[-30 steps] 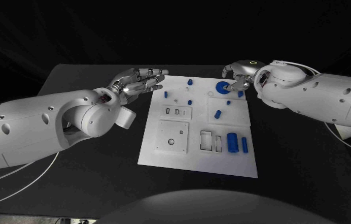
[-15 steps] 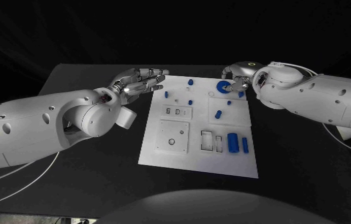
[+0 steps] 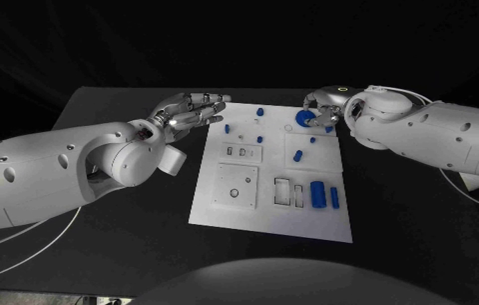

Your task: Assemble the parts on the task board

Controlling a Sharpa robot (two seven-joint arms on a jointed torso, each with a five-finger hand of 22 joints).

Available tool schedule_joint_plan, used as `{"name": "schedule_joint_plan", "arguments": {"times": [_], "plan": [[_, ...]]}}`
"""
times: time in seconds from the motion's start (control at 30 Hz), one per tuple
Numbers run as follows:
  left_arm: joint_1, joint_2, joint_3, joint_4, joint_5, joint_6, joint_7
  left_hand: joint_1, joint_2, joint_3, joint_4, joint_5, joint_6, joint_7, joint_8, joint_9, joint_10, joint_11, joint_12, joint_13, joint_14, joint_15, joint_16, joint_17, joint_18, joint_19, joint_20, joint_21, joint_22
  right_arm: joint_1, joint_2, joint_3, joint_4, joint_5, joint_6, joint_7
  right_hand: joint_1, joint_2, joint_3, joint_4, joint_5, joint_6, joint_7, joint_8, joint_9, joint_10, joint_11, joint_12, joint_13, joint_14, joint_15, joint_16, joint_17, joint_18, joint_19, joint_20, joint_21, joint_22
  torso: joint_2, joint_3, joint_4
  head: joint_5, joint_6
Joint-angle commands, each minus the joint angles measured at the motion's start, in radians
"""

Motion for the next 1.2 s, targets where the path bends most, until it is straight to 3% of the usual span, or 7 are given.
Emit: {"name": "schedule_joint_plan", "arguments": {"times": [0.03,0.17,0.4,0.63,0.9,1.2], "plan": [[0.0,0.002,0.001,0.002,-0.004,0.018,0.009,0.007,0.0,0.005,-0.002,0.006,-0.003,0.007,0.005,0.001,0.001,0.007,0.005,0.001,0.003,0.006,0.006,0.001,-0.009,0.005,0.001,0.006,0.001,-0.003,0.002,-0.001,-0.001,-0.014,0.034,-0.006,-0.008,-0.004,0.003,-0.001,-0.015,0.009,0.001,0.003,-0.006,0.102,0.007,0.004,0.263,0.106,0.007,0.003,0.263,0.006,-0.005,0.006,-0.006,0.206,0.0,0.0002,-0.0001,0.001,0.0],[0.0,0.003,0.001,0.001,-0.004,0.019,0.007,0.007,0.0,0.005,-0.002,0.006,-0.003,0.007,0.005,0.001,0.001,0.007,0.005,0.001,0.003,0.006,0.006,0.001,-0.009,0.005,0.001,0.006,0.001,-0.006,0.005,-0.001,-0.003,-0.014,0.041,-0.007,-0.009,-0.005,0.003,-0.001,-0.024,0.005,0.002,0.0,-0.012,0.102,0.008,0.004,0.263,0.106,0.008,0.003,0.263,0.007,-0.009,0.007,-0.01,0.204,0.0,0.0007,-0.0004,0.001,0.0],[0.0,0.004,0.001,0.0,-0.004,0.021,0.006,0.007,0.0,0.005,-0.002,0.006,-0.003,0.007,0.005,0.001,0.001,0.007,0.005,0.001,0.003,0.006,0.006,0.001,-0.009,0.005,0.001,0.006,0.001,-0.008,0.008,-0.001,-0.006,-0.014,0.051,-0.007,0.002,-0.01,0.036,-0.015,0.097,0.043,0.005,-0.013,-0.053,0.102,0.011,0.004,0.263,0.106,0.011,0.003,0.263,0.008,-0.013,0.009,-0.015,0.203,-0.001,0.0003,-0.0002,0.001,0.0],[-0.001,0.005,0.001,-0.001,-0.004,0.023,0.006,0.007,0.0,0.005,-0.002,0.006,-0.003,0.007,0.005,0.001,0.001,0.007,0.005,0.001,0.003,0.006,0.006,0.001,-0.009,0.005,0.001,0.006,0.001,-0.009,0.012,-0.001,-0.014,-0.01,0.058,-0.001,0.021,-0.016,0.075,-0.038,0.158,0.083,0.007,-0.018,-0.079,0.102,0.015,0.004,0.263,0.106,0.013,0.003,0.263,0.008,-0.013,0.011,-0.015,0.203,-0.001,0.0003,-0.0004,0.001,0.0],[-0.002,0.007,0.001,-0.002,-0.004,0.024,0.006,0.007,-0.001,0.006,-0.002,0.006,-0.004,0.008,0.005,0.001,0.0,0.007,0.006,0.001,0.003,0.006,0.007,0.001,-0.01,0.005,0.001,0.006,0.001,-0.009,0.016,-0.001,-0.02,0.01,0.008,0.031,0.032,-0.013,0.101,-0.054,0.169,0.168,0.0,0.003,-0.088,0.102,0.018,0.004,0.263,0.106,0.016,0.003,0.263,0.001,0.009,0.014,0.011,0.212,0.0,0.0003,0.0004,0.002,0.0],[-0.003,0.006,0.001,-0.001,-0.004,0.025,0.006,0.007,-0.001,0.006,-0.002,0.006,-0.004,0.008,0.005,0.001,0.0,0.007,0.006,0.001,0.003,0.006,0.007,0.001,-0.01,0.005,0.001,0.006,0.001,-0.002,0.013,0.0,-0.01,0.045,-0.049,0.052,0.024,-0.017,0.1,-0.051,0.149,0.199,-0.002,0.006,-0.096,0.102,0.019,0.004,0.263,0.106,0.016,0.003,0.263,-0.001,0.016,0.015,0.019,0.215,0.001,0.0002,-0.0001,0.008,0.0]]}}
